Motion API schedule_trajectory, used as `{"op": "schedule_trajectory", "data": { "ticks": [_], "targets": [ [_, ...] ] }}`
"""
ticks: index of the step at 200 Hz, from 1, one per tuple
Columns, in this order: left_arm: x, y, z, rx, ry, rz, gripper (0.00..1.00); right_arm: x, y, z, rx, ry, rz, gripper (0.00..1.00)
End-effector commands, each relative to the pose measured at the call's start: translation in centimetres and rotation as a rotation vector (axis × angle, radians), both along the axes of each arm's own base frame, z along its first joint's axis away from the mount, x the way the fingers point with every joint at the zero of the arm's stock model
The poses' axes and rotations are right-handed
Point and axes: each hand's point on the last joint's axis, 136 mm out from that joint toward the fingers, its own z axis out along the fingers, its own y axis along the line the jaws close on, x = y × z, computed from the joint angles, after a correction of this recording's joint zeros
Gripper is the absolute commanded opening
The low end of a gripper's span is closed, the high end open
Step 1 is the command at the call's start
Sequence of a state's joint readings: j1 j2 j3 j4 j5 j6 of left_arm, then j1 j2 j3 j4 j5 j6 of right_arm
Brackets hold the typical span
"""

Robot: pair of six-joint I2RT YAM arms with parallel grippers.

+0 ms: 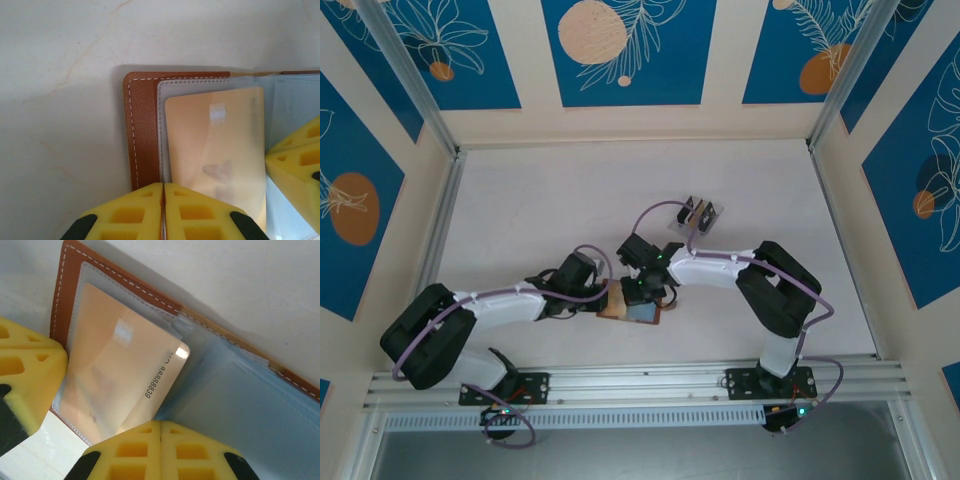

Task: Put the credit cards into the card holder
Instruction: Insert the credit card into the card slot.

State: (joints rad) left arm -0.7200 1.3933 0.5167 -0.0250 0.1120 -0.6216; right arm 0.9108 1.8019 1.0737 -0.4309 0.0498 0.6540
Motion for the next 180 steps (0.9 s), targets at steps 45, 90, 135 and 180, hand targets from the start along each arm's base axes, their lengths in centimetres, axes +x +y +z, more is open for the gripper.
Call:
{"op": "schedule_trajectory", "data": {
  "ticks": [45,90,135,180],
  "targets": [
    [-2.8,1.4,-2.4,0.013,0.087,-0.008,0.08,-1.4,2.2,-1.2,0.037,0.045,0.008,0.17],
    [-3.0,1.4,-1.9,-0.003,0.075,-0.006,0.08,-1.6,4.0,-1.6,0.103,0.069,0.009,0.21],
    [-3.0,1.3,-1.7,0.005,0.070,-0.013,0.09,-1.1,4.4,-1.6,0.111,0.049,-0.012,0.27],
    [-2.8,1.6,-0.9,-0.002,0.056,0.017,0.10,-0.3,1.9,1.0,0.029,-0.018,0.006,0.33]
  ]
}}
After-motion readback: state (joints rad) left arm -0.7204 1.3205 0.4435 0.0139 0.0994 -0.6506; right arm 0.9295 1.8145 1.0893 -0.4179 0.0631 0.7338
